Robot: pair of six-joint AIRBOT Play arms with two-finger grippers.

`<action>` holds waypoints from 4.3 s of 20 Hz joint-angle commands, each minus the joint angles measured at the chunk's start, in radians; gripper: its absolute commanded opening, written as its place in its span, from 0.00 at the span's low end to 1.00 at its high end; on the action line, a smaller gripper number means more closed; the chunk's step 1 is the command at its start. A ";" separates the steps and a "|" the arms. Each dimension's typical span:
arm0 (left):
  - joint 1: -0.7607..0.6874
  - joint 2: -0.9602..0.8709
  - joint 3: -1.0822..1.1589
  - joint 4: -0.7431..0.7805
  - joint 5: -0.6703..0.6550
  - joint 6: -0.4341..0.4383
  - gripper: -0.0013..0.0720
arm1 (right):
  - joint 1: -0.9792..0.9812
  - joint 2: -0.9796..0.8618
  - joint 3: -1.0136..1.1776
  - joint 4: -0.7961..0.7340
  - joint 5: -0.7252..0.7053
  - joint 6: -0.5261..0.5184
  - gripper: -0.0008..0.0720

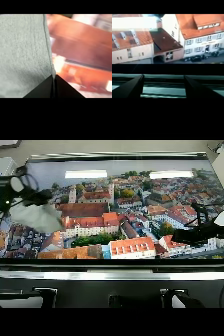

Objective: Fold the clothes and pants, and hang the long-sleeved shirts on hangers.

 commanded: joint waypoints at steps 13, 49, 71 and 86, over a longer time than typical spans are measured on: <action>-0.969 -0.213 0.031 -0.277 0.348 -0.319 0.03 | -0.001 0.351 0.000 0.139 0.093 0.029 0.77; -0.168 0.090 0.153 -0.090 -0.305 -0.139 0.94 | -0.001 -0.181 -0.427 0.608 -0.364 -0.193 0.76; 0.492 0.034 -0.349 -0.713 -0.061 0.528 0.93 | -0.001 -0.208 -0.426 0.694 -0.329 -0.338 0.06; 0.410 -0.243 -0.348 -0.812 -0.039 0.845 0.93 | -0.001 -0.208 -0.426 0.694 -0.306 -0.319 0.06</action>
